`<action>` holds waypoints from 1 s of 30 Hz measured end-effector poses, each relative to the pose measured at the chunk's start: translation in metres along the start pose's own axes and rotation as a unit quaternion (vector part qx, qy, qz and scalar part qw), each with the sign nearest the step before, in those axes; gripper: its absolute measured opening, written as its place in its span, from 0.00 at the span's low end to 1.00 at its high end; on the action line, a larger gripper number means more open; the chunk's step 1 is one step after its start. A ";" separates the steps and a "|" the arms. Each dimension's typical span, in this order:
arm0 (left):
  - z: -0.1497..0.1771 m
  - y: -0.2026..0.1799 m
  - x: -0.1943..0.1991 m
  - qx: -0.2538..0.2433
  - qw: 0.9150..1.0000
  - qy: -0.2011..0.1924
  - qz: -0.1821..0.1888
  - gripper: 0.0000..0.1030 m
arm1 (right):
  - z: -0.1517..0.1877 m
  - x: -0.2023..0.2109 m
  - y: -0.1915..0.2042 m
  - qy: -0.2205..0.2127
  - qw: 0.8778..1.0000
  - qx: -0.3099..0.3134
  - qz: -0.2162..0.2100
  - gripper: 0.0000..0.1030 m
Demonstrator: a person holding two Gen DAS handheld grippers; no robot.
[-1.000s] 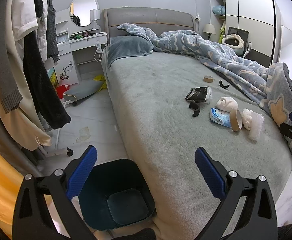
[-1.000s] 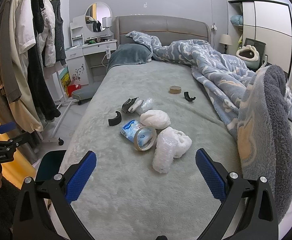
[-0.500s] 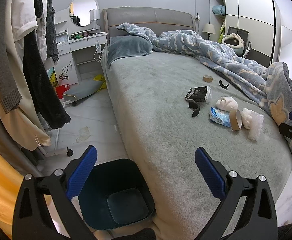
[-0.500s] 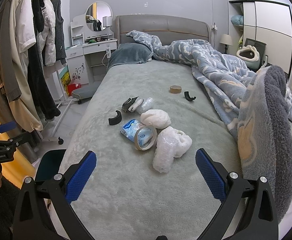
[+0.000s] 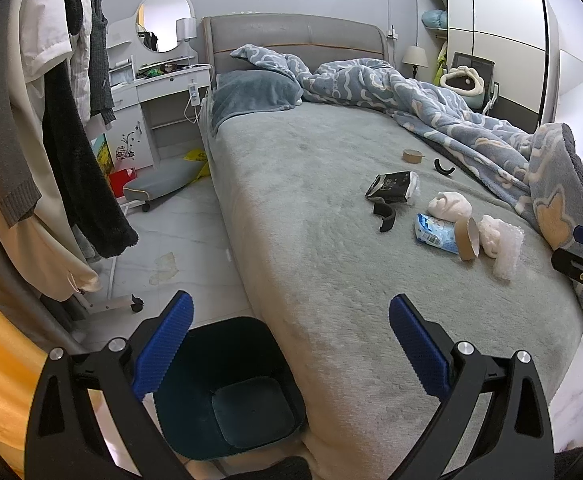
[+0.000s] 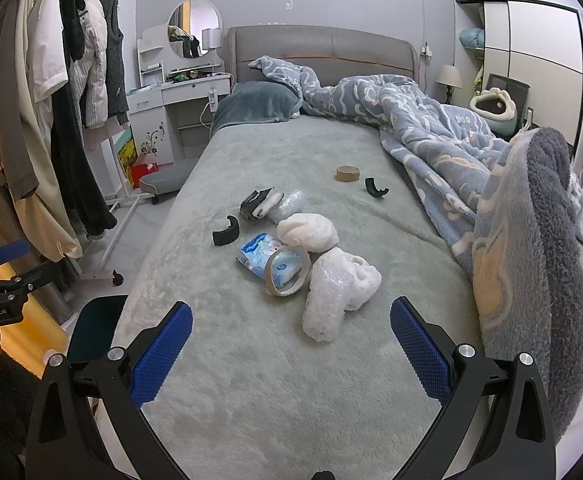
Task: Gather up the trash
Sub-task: 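Grasp the bubble-wrap roll with the right gripper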
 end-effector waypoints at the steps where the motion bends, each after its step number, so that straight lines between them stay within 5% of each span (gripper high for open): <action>1: 0.000 -0.001 0.000 0.001 1.000 0.001 0.001 0.97 | 0.001 -0.001 -0.001 0.004 1.000 -0.003 -0.001 0.97; 9: -0.006 -0.006 -0.001 -0.001 1.000 0.000 0.016 0.97 | 0.000 -0.010 -0.010 0.013 0.999 -0.039 0.008 0.97; 13: -0.010 -0.010 -0.004 -0.013 1.000 -0.002 0.024 0.97 | 0.007 -0.025 -0.019 0.033 0.996 -0.079 -0.008 0.84; 30: -0.022 -0.047 -0.039 -0.038 0.995 0.015 0.095 0.96 | 0.027 -0.078 -0.043 0.095 0.985 -0.139 -0.042 0.59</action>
Point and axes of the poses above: each gripper's, at about its wrist camera, not at the fingertips, and x roughly against the way its jaws point, y to its left, z to its underside, the point moved 8 cm from there along -x, roughly the way its jaws point, and after that the axes turned 5 degrees about -y, right-handed, at the moved point
